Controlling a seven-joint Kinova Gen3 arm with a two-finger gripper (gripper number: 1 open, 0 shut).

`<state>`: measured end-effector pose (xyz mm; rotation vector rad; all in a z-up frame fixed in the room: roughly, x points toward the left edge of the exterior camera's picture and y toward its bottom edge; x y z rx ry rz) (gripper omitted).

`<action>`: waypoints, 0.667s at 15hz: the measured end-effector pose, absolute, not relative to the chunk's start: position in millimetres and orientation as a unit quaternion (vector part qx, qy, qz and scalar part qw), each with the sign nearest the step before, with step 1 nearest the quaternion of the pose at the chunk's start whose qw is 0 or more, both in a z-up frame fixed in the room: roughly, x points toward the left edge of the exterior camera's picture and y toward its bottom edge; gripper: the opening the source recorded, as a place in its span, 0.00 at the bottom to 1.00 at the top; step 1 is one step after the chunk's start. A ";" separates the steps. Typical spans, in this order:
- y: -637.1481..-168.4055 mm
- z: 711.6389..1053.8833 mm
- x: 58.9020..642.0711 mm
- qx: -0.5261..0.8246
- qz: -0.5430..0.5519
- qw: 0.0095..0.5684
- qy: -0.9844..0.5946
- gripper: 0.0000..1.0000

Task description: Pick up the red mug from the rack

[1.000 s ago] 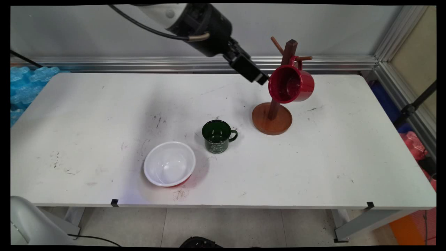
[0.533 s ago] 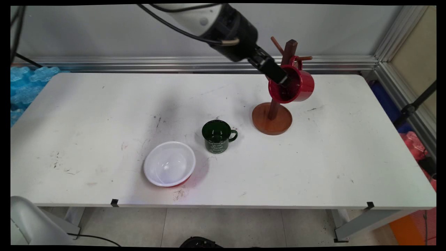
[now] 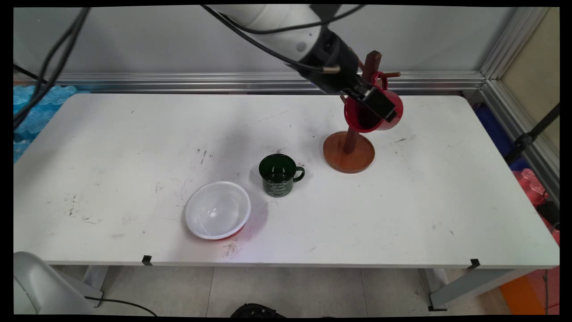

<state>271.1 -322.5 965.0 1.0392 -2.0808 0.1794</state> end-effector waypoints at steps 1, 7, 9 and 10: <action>-326.0 961.6 265.2 0.415 0.069 0.393 -0.818 1.00; -337.3 947.3 242.6 0.443 0.070 0.381 -0.808 1.00; -340.0 943.5 235.0 0.455 0.072 0.376 -0.804 1.00; -340.8 942.4 231.9 0.459 0.074 0.375 -0.802 1.00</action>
